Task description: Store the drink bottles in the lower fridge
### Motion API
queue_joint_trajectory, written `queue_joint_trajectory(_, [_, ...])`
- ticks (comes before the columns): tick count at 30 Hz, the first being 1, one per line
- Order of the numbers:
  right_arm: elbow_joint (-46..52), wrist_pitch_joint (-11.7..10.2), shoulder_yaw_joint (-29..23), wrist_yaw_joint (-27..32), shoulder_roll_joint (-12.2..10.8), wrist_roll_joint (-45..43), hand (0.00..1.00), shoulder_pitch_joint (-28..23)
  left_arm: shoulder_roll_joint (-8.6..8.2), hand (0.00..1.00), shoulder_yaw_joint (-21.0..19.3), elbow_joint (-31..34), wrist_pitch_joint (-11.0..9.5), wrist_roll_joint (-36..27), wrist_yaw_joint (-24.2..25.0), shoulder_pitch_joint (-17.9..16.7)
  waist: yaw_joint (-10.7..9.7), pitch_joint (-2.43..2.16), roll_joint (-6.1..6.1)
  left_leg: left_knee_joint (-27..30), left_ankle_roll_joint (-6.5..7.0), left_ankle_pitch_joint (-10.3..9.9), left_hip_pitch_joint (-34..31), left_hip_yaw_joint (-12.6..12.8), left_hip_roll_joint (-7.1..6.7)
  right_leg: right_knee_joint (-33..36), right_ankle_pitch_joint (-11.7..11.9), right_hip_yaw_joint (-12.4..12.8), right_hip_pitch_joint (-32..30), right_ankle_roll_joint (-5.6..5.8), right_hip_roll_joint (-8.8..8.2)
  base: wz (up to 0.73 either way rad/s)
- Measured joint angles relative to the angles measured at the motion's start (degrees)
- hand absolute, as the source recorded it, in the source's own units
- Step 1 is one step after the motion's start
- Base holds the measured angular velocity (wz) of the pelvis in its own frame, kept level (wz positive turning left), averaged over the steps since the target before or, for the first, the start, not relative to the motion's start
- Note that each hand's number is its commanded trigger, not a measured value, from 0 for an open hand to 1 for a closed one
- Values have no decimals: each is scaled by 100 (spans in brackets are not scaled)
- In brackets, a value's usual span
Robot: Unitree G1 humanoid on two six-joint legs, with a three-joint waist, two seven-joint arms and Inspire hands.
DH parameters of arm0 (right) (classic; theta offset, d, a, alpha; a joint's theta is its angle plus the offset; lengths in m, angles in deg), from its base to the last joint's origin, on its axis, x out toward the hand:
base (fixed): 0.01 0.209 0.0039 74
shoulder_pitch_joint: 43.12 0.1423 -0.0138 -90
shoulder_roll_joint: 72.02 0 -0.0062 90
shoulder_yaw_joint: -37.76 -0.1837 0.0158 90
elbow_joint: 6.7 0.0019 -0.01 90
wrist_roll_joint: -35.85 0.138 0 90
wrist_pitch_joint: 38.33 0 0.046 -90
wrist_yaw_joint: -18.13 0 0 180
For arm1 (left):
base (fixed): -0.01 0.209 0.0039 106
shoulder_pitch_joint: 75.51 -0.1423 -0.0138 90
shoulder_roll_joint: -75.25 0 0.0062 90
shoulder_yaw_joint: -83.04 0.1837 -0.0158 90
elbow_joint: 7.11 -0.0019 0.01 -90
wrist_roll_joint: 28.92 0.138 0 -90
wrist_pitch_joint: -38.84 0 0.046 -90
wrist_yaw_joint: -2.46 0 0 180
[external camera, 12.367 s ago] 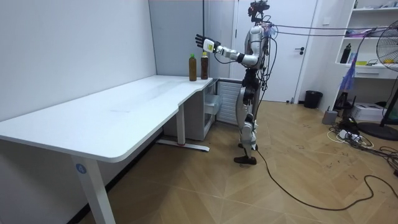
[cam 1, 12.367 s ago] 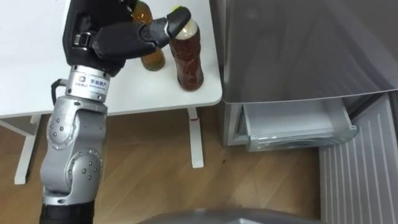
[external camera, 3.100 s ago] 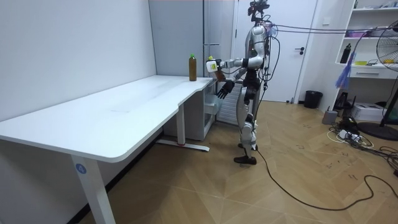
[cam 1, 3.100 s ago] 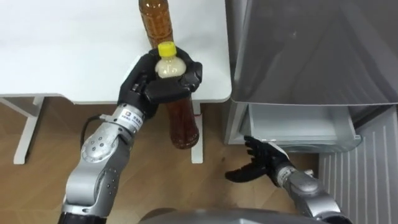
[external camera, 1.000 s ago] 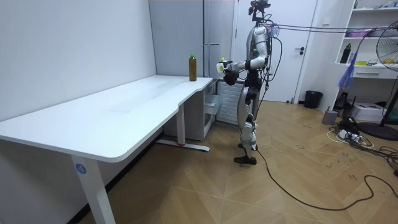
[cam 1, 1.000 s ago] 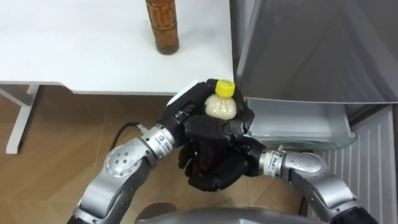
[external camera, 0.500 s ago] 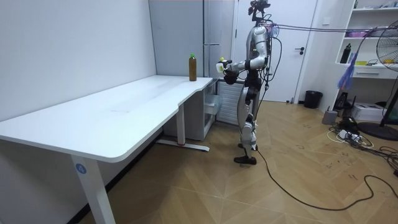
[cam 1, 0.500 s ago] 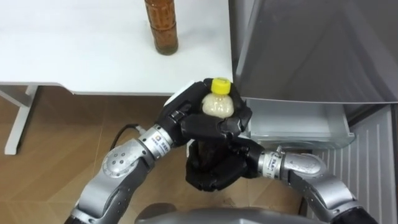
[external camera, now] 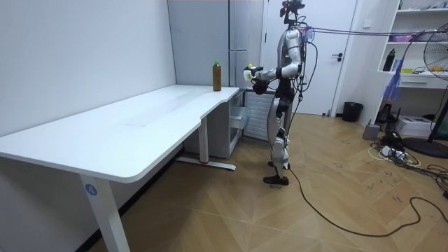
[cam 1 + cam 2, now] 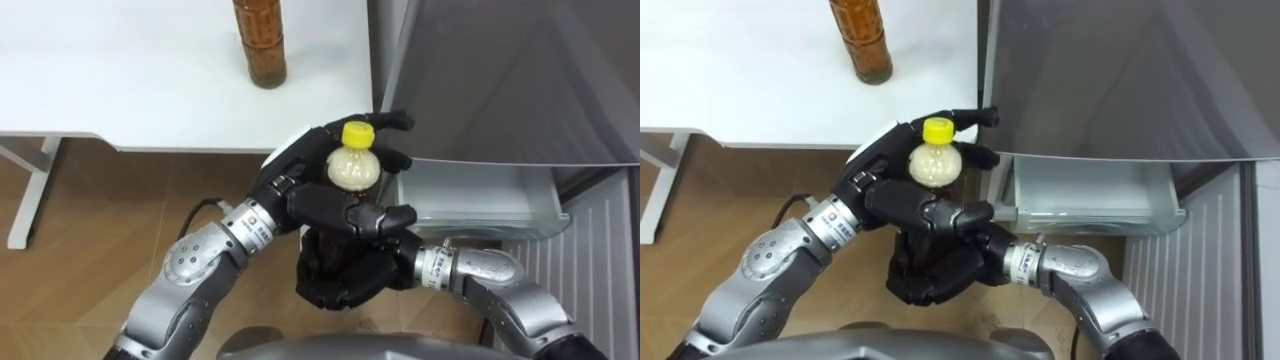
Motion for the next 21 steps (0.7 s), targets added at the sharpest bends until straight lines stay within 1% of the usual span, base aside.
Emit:
queue_joint_trajectory(12, [0,-1,-2,0,15,40,100,1,5,0,-23,13,-2,2,-43,90,-8,3,9,-6,0,0,-12,-8,-1,-3,0,-18,13,0,-1,0])
queue_joint_trajectory(17, [0,-5,27,1,14,203,100,1,4,0,-20,105,-3,2,-123,102,-8,2,9,-5,0,0,-44,-33,-3,-41,0,-52,8,0,-1,2])
queue_joint_trajectory(19, [34,-39,27,-3,31,231,100,0,9,0,-45,205,-3,3,-136,101,-6,0,8,-3,0,0,-63,-46,-5,-59,1,-67,5,-1,-1,5])
queue_joint_trajectory(21, [47,-145,25,-4,66,279,100,1,13,0,-69,351,-3,2,-153,102,2,0,6,-2,0,0,-76,-48,-5,-79,1,-74,6,-1,-1,2])
